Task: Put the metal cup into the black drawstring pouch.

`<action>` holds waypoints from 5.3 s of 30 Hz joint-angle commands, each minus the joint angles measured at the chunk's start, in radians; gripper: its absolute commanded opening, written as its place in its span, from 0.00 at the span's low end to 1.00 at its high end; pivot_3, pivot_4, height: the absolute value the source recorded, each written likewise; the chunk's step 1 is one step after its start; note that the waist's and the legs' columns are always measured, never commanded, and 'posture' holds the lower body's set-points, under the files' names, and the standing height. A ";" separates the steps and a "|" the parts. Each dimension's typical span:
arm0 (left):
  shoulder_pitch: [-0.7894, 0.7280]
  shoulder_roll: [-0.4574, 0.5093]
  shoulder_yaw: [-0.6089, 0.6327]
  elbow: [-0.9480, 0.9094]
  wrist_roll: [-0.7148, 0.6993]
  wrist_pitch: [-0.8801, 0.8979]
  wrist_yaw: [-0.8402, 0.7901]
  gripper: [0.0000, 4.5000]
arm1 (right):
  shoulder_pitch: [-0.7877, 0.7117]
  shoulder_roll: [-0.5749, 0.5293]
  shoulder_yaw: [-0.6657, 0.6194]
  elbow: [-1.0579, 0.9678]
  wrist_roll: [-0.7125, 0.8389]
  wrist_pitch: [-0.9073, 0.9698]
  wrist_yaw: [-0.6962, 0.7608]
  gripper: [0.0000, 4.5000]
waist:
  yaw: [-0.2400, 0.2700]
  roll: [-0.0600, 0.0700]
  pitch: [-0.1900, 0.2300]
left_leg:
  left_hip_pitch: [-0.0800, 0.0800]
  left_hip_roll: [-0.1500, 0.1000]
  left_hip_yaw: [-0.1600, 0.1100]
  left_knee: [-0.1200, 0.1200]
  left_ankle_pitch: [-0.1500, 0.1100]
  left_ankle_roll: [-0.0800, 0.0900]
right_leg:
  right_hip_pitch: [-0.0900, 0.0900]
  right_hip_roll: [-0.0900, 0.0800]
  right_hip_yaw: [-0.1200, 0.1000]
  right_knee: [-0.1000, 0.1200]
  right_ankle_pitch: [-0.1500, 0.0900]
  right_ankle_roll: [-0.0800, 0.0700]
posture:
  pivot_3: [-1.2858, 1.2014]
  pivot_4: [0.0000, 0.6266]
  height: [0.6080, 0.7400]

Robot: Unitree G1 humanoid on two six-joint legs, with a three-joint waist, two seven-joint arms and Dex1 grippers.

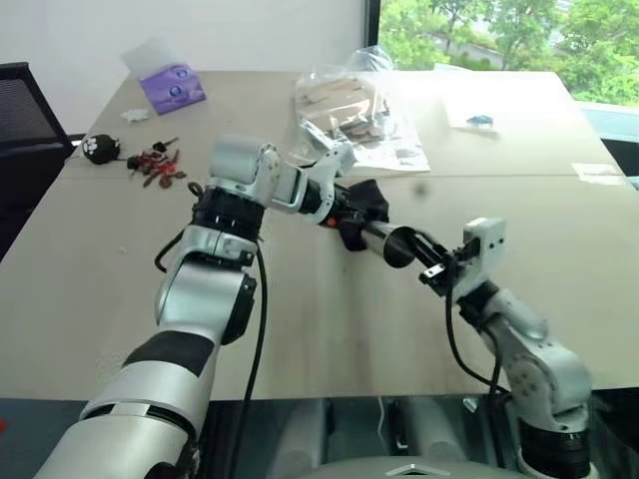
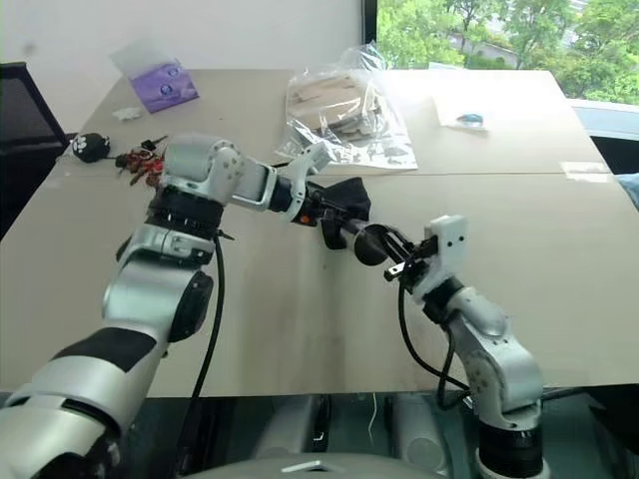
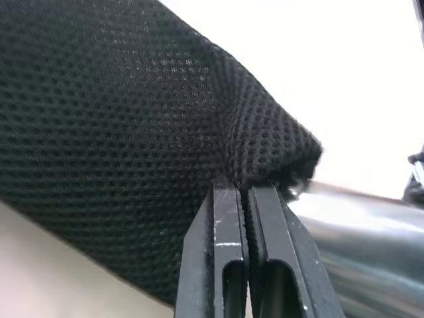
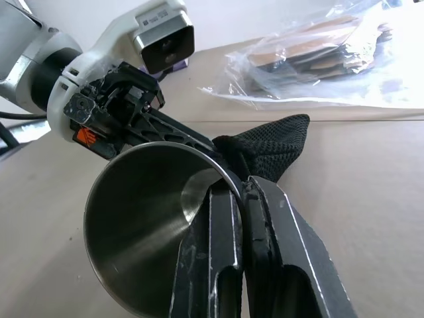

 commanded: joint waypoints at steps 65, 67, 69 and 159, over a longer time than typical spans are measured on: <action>0.367 -0.162 0.471 -0.901 -0.487 0.164 0.474 0.00 | -0.681 0.027 0.438 1.214 -0.699 -0.811 -0.169 0.01 | 0.002 -0.003 0.001 | 0.014 0.002 0.006 -0.001 0.000 -0.001 | 0.008 -0.003 0.007 0.006 0.000 0.000 | 0.52 0.24 1.00; 0.370 -0.172 0.480 -0.913 -0.511 0.164 0.488 0.00 | -0.685 0.052 0.405 1.241 -0.659 -0.833 -0.137 0.01 | -0.004 -0.004 0.002 | 0.014 0.004 0.006 -0.001 0.000 -0.001 | 0.008 -0.003 0.007 0.006 0.000 0.000 | 0.52 0.24 1.00; 0.370 -0.183 0.488 -0.917 -0.524 0.164 0.500 0.00 | -0.675 0.148 0.259 1.204 -0.441 -0.681 -0.070 0.01 | -0.010 -0.004 0.002 | 0.014 0.005 0.007 -0.001 0.000 -0.001 | 0.008 -0.003 0.008 0.006 0.000 0.000 | 0.52 0.24 1.00; 0.816 0.388 0.576 -0.996 -0.466 -0.229 0.110 0.00 | -0.590 -0.017 0.170 0.748 -0.429 -0.473 0.003 0.03 | 0.000 -0.003 0.003 | 0.013 0.005 0.004 -0.016 0.001 -0.002 | 0.007 -0.003 0.005 -0.008 0.000 0.000 | 0.52 0.24 1.00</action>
